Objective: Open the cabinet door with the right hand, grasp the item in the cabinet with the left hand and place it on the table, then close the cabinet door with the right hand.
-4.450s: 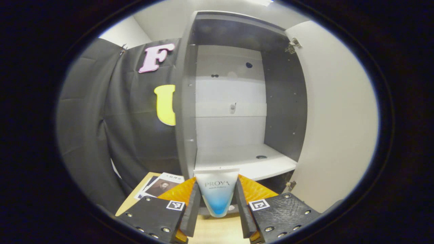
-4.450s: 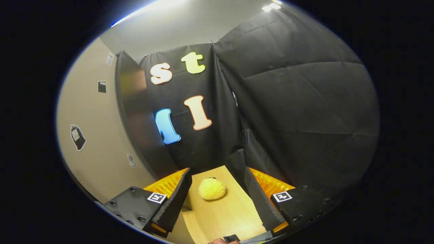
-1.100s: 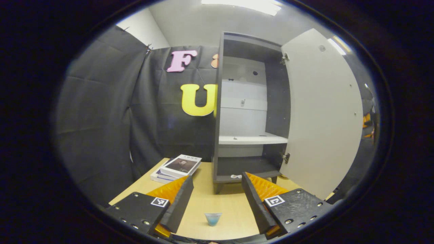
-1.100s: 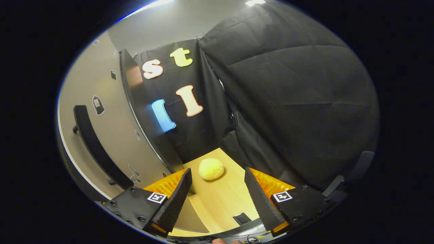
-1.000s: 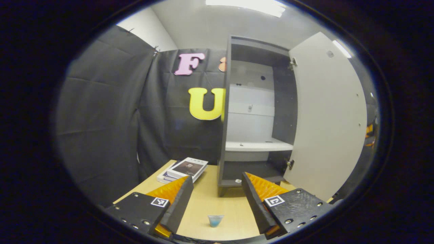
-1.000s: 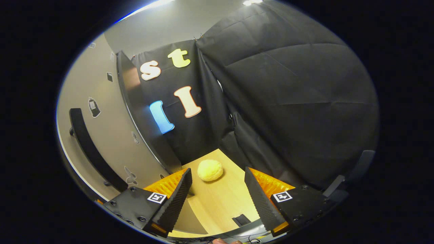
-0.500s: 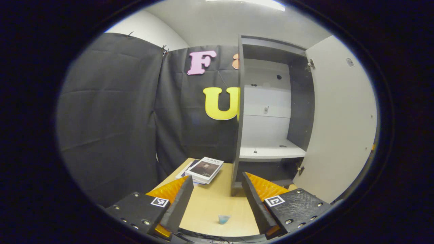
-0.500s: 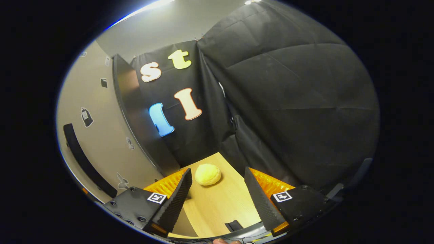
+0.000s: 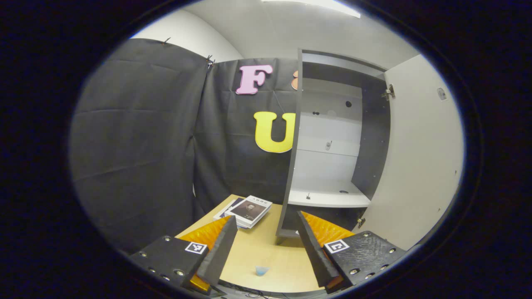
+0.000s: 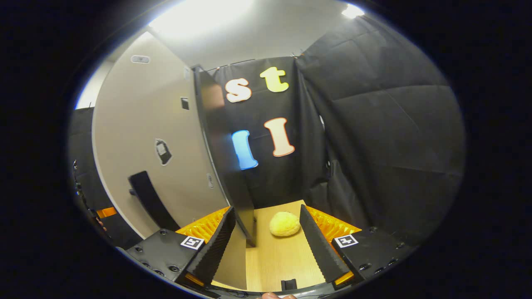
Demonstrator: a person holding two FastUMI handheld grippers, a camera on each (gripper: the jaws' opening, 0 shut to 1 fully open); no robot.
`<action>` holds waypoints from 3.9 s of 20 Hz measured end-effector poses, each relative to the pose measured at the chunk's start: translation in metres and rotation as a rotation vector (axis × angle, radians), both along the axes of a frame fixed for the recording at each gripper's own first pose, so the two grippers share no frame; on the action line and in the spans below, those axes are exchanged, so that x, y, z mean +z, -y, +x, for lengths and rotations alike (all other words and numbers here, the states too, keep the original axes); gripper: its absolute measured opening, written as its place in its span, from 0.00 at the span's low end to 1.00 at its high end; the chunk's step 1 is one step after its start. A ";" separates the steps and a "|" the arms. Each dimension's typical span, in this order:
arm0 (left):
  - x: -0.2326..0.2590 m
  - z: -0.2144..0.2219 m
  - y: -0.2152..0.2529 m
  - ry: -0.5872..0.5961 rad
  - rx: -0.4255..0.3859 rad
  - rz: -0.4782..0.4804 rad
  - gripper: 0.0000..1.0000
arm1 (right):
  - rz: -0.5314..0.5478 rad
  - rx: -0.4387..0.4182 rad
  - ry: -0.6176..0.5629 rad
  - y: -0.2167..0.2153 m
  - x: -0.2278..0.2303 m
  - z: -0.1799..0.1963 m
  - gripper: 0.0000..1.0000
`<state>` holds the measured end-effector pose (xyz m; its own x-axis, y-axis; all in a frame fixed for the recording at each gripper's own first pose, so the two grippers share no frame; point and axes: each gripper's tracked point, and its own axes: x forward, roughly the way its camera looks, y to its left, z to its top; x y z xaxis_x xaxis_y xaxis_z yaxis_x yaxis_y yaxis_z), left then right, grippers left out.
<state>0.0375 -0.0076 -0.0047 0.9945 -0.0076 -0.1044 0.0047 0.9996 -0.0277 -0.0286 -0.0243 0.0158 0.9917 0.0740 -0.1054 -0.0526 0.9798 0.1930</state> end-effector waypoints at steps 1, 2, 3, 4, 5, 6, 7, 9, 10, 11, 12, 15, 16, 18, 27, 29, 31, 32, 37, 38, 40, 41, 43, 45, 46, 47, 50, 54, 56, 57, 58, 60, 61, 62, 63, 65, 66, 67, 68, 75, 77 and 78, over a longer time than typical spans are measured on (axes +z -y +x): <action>0.001 0.002 0.000 0.004 -0.005 0.000 0.87 | -0.013 0.028 0.014 -0.009 0.010 -0.001 1.00; -0.001 0.007 0.001 0.005 -0.011 0.004 0.87 | -0.025 0.047 0.024 -0.016 0.016 0.000 0.92; -0.002 0.013 0.000 0.006 -0.015 0.007 0.87 | -0.032 0.062 0.035 -0.023 0.023 0.000 0.92; -0.003 0.019 -0.001 0.011 -0.024 0.007 0.87 | -0.036 0.076 0.044 -0.030 0.029 -0.001 0.92; 0.000 0.025 -0.001 0.022 -0.038 0.003 0.87 | -0.038 0.083 0.050 -0.038 0.033 -0.003 0.92; -0.001 0.032 0.000 0.023 -0.061 -0.012 0.87 | -0.041 0.074 0.050 -0.042 0.034 -0.003 0.92; -0.001 0.039 0.001 0.022 -0.081 -0.027 0.87 | -0.051 0.049 0.056 -0.040 0.036 -0.007 0.92; 0.003 0.054 -0.007 0.027 -0.108 -0.028 0.87 | -0.056 0.006 0.051 -0.040 0.037 -0.009 0.96; 0.003 0.061 -0.012 0.027 -0.118 -0.021 0.87 | -0.060 -0.008 0.042 -0.043 0.036 -0.009 0.90; 0.002 0.069 -0.017 0.024 -0.125 -0.015 0.87 | -0.074 -0.020 0.037 -0.046 0.037 -0.010 0.90; 0.000 0.076 -0.020 0.019 -0.134 -0.014 0.87 | -0.094 -0.033 0.033 -0.049 0.039 -0.011 0.90; 0.001 0.092 -0.029 0.007 -0.168 -0.031 0.87 | -0.154 -0.048 0.030 -0.066 0.043 -0.015 0.90; 0.003 0.094 -0.030 0.008 -0.179 -0.028 0.87 | -0.156 -0.051 0.028 -0.074 0.043 -0.016 0.91; 0.008 0.098 -0.034 0.018 -0.189 -0.006 0.87 | -0.149 -0.045 0.024 -0.090 0.043 -0.017 0.90; 0.004 0.106 -0.064 0.016 -0.205 -0.018 0.87 | -0.142 0.057 0.018 -0.174 0.041 -0.002 0.97; 0.003 0.106 -0.078 0.013 -0.195 -0.010 0.87 | -0.108 0.083 0.006 -0.192 0.036 -0.001 0.97; 0.000 0.105 -0.088 0.008 -0.188 -0.016 0.87 | -0.092 0.107 0.001 -0.208 0.035 0.001 0.97; -0.003 0.106 -0.093 0.001 -0.188 -0.020 0.87 | -0.092 0.116 0.002 -0.216 0.036 0.004 0.97; -0.005 0.113 -0.126 -0.018 -0.177 0.013 0.87 | -0.086 0.158 0.017 -0.260 0.036 0.021 0.97; -0.004 0.115 -0.131 -0.016 -0.177 0.013 0.87 | -0.079 0.168 0.023 -0.270 0.035 0.026 0.97; -0.004 0.117 -0.141 -0.021 -0.181 0.001 0.87 | -0.056 0.205 0.024 -0.292 0.031 0.038 0.97; -0.007 0.118 -0.142 -0.026 -0.193 -0.010 0.87 | -0.045 0.228 0.018 -0.303 0.026 0.042 0.97; -0.010 0.120 -0.143 -0.040 -0.218 -0.018 0.87 | -0.023 0.277 0.022 -0.331 0.025 0.053 0.97; -0.013 0.122 -0.144 -0.051 -0.232 0.004 0.87 | 0.013 0.328 0.020 -0.358 0.025 0.056 0.98; -0.012 0.124 -0.142 -0.048 -0.239 0.019 0.87 | 0.021 0.339 0.021 -0.364 0.027 0.056 0.97; -0.009 0.125 -0.139 -0.038 -0.248 0.032 0.87 | 0.016 0.336 0.023 -0.365 0.028 0.057 0.98; 0.000 0.126 -0.126 -0.010 -0.274 0.044 0.87 | -0.022 0.287 0.031 -0.347 0.031 0.060 0.97; 0.011 0.126 -0.088 0.027 -0.321 0.011 0.87 | -0.092 0.167 0.029 -0.299 0.029 0.068 0.98; 0.019 0.124 -0.070 0.052 -0.321 0.005 0.87 | -0.101 0.141 0.016 -0.273 0.026 0.069 0.98; 0.024 0.121 -0.062 0.065 -0.319 0.002 0.87 | -0.099 0.133 0.011 -0.260 0.025 0.067 0.98; 0.027 0.120 -0.051 0.078 -0.321 -0.004 0.87 | -0.101 0.117 0.015 -0.246 0.025 0.066 0.98; 0.034 0.113 -0.031 0.100 -0.326 -0.010 0.87 | -0.114 0.081 0.033 -0.219 0.026 0.066 0.98; 0.035 0.111 -0.025 0.104 -0.319 -0.007 0.87 | -0.122 0.069 0.037 -0.207 0.026 0.067 0.98; 0.038 0.108 -0.019 0.110 -0.310 -0.002 0.87 | -0.128 0.062 0.044 -0.198 0.027 0.067 0.98; 0.041 0.106 -0.013 0.119 -0.302 0.004 0.87 | -0.126 0.059 0.057 -0.188 0.029 0.066 0.98; 0.049 0.100 0.000 0.141 -0.285 0.010 0.87 | -0.103 0.056 0.070 -0.172 0.031 0.066 0.98; 0.051 0.097 0.007 0.152 -0.280 0.009 0.87 | -0.088 0.062 0.068 -0.166 0.030 0.063 0.98; 0.055 0.094 0.013 0.167 -0.276 0.006 0.87 | -0.080 0.065 0.071 -0.159 0.029 0.060 0.98; 0.056 0.091 0.020 0.177 -0.278 0.004 0.87 | -0.093 0.058 0.072 -0.147 0.027 0.058 0.98; 0.055 0.063 0.049 0.197 -0.212 0.025 0.87 | -0.130 0.021 0.035 -0.068 0.007 0.038 0.98; 0.060 0.055 0.053 0.211 -0.184 0.022 0.87 | -0.133 0.037 0.027 -0.052 0.002 0.034 0.92; 0.060 0.048 0.053 0.215 -0.165 0.023 0.87 | -0.133 0.046 0.023 -0.045 -0.001 0.032 0.92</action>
<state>0.0854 -0.0605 0.0549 0.9794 -0.1713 0.1069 0.1707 0.9852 0.0146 0.0034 0.0211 0.0148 0.9898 0.1062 -0.0947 -0.1009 0.9931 0.0595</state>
